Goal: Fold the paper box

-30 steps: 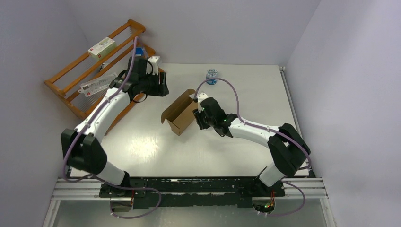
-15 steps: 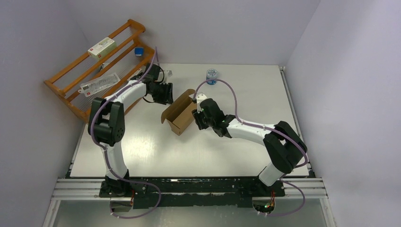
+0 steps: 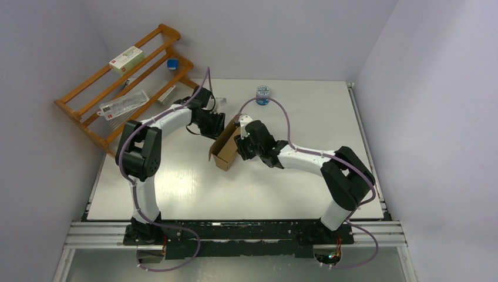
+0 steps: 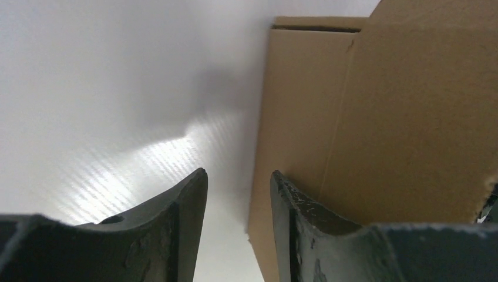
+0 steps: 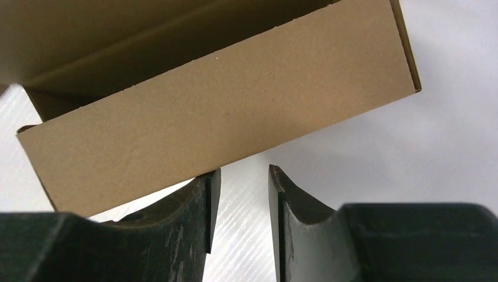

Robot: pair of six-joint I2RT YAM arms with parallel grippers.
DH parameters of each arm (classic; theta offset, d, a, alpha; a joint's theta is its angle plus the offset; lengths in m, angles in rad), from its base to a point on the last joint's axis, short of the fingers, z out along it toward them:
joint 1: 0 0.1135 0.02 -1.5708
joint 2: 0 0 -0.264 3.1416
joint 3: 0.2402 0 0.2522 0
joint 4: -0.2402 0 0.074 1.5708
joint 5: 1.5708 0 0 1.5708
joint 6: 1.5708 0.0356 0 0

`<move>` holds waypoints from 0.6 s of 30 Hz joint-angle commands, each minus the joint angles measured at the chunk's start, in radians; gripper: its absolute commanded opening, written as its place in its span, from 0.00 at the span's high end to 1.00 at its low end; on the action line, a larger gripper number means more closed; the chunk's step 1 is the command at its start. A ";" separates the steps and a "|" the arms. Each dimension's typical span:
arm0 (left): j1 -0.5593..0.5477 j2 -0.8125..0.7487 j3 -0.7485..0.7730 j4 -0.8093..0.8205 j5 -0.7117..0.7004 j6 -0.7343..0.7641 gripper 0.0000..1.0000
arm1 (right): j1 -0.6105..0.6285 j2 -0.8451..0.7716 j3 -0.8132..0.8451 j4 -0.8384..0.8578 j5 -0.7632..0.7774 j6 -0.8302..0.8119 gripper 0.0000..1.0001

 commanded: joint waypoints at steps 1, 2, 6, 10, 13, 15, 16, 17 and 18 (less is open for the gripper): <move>-0.038 -0.020 -0.009 0.008 0.049 0.013 0.51 | -0.002 0.017 0.058 0.036 -0.024 0.020 0.60; -0.043 -0.018 -0.013 0.011 0.049 0.010 0.51 | -0.003 0.022 0.069 0.034 -0.048 0.026 0.60; -0.063 -0.012 -0.010 0.004 0.014 -0.001 0.52 | 0.004 0.035 0.101 0.022 -0.073 0.044 0.60; -0.076 -0.022 -0.025 0.028 0.011 -0.024 0.52 | 0.004 0.043 0.106 0.029 -0.085 0.055 0.60; -0.080 -0.036 -0.037 0.038 -0.003 -0.034 0.51 | 0.004 0.054 0.099 0.035 -0.082 0.057 0.60; -0.080 -0.048 -0.046 0.045 -0.012 -0.039 0.51 | 0.003 0.053 0.090 0.038 -0.077 0.063 0.60; -0.080 -0.050 -0.050 0.044 -0.020 -0.041 0.50 | 0.003 0.051 0.084 0.041 -0.069 0.062 0.60; -0.080 -0.051 -0.053 0.043 -0.026 -0.041 0.49 | 0.003 0.049 0.077 0.042 -0.061 0.062 0.60; -0.079 -0.049 -0.054 0.040 -0.032 -0.041 0.48 | 0.002 0.045 0.074 0.043 -0.054 0.060 0.60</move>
